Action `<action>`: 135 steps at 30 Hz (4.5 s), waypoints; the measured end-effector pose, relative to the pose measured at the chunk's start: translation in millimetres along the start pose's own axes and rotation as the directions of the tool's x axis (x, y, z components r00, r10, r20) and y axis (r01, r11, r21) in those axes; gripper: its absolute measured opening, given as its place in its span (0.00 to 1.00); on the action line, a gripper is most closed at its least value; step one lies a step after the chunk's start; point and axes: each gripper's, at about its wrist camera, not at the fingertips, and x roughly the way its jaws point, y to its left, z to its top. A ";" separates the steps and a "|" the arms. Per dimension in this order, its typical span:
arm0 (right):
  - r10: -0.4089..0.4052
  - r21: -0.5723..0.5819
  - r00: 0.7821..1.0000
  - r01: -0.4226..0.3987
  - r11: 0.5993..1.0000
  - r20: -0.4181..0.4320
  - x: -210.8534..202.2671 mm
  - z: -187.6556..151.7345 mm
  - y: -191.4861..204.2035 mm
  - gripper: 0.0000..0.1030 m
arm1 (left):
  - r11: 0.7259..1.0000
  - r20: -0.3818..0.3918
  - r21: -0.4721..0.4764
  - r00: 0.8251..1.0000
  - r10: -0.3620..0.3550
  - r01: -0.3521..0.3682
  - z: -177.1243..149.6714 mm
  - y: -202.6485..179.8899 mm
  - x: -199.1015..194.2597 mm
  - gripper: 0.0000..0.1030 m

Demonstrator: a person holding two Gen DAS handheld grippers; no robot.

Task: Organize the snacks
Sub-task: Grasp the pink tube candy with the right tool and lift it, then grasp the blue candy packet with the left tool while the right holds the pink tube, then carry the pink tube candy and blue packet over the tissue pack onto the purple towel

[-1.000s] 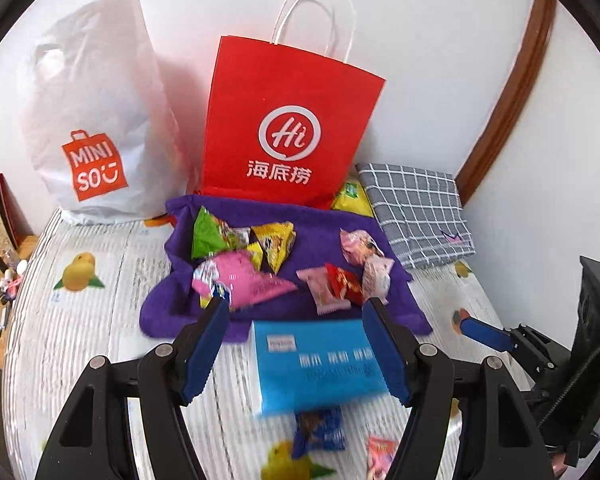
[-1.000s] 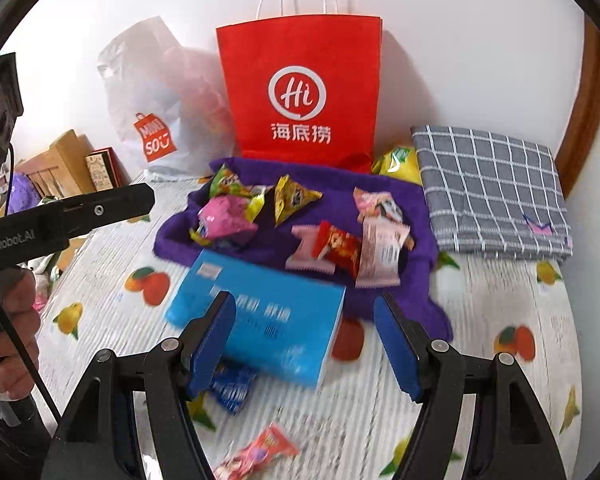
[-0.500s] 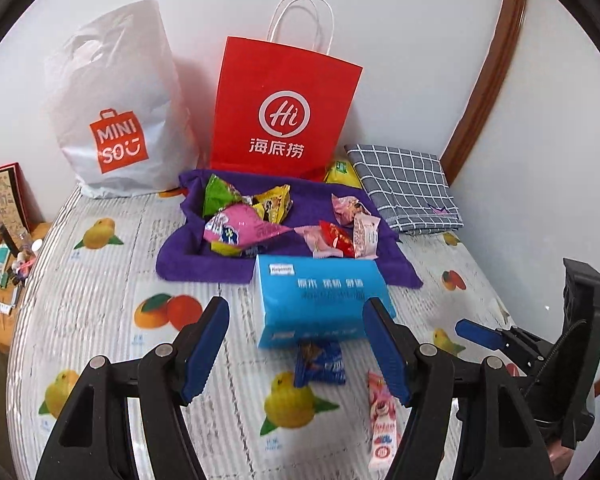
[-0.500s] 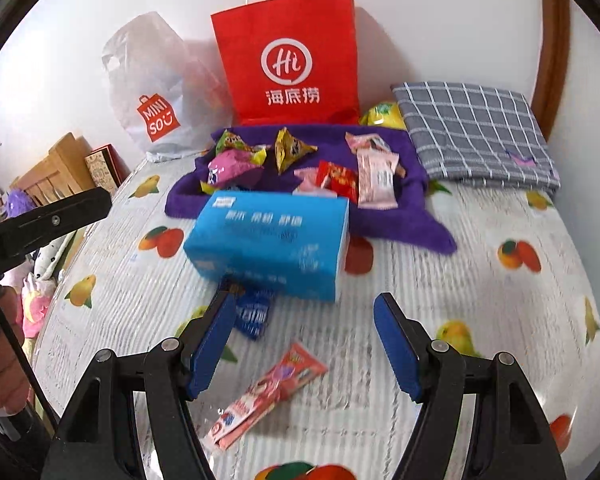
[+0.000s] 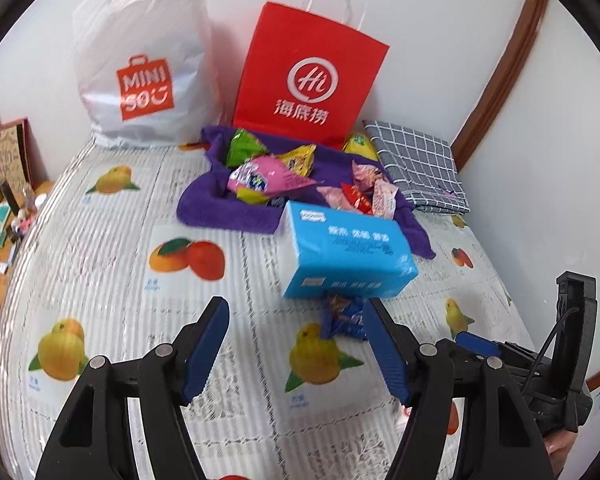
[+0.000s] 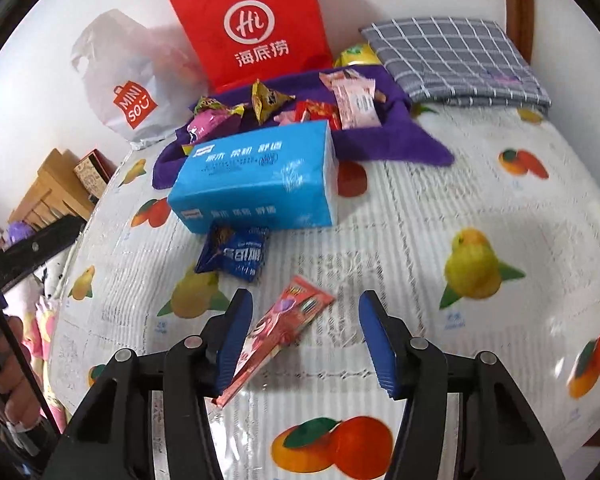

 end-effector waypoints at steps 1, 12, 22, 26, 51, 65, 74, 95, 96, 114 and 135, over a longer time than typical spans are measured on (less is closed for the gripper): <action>0.013 0.007 1.000 -0.013 1.000 -0.007 1.8 -1.3 1.3 0.54 | 1.000 -0.006 -0.007 1.000 -0.004 0.004 -1.9 3.4 0.2 0.65; -0.044 -0.040 0.996 0.040 0.998 -0.082 47.2 -16.9 23.0 0.55 | 0.999 -0.073 -0.036 0.997 -0.006 0.003 -26.5 31.6 13.2 0.65; -0.169 -0.184 0.985 0.171 0.968 0.027 45.1 -26.4 16.2 0.23 | 0.997 -0.137 -0.049 0.989 0.050 -0.057 -54.8 43.1 46.5 0.64; -0.270 -0.191 0.960 0.280 0.941 0.081 46.3 -17.6 -8.2 0.23 | 0.996 -0.101 -0.027 0.991 0.086 -0.089 -63.4 40.3 50.4 0.64; -0.154 -0.093 0.981 0.165 0.982 0.119 51.3 2.9 -60.0 0.27 | 0.996 -0.088 0.070 0.994 0.065 -0.059 -42.0 -42.6 110.6 0.94; -0.200 -0.129 0.972 0.215 0.968 0.121 53.4 2.4 -55.0 0.26 | 0.957 -0.075 0.198 0.971 0.229 -0.210 -30.2 -80.0 145.6 0.86; -0.209 -0.136 0.970 0.224 0.965 0.121 53.5 2.3 -53.9 0.26 | 0.958 -0.050 0.208 0.976 0.214 -0.200 -30.8 -80.7 139.0 0.51; -0.231 -0.153 0.965 0.249 0.956 0.126 53.7 1.1 -50.2 0.24 | 0.989 -0.029 0.149 0.999 0.016 -0.012 -33.1 -70.1 116.1 0.40; -0.230 -0.153 0.965 0.248 0.957 0.126 53.6 1.2 -50.3 0.24 | 0.989 -0.030 0.147 0.999 0.011 -0.006 -32.8 -70.1 116.0 0.40; -0.223 -0.152 0.967 0.241 0.959 0.122 54.0 1.7 -51.0 0.24 | 0.984 -0.050 0.163 0.997 -0.063 0.070 -35.3 -77.0 112.4 0.40; -0.232 -0.157 0.964 0.250 0.955 0.128 54.1 1.2 -50.0 0.22 | 0.983 -0.049 0.133 0.992 -0.120 0.125 -33.3 -74.2 109.5 0.40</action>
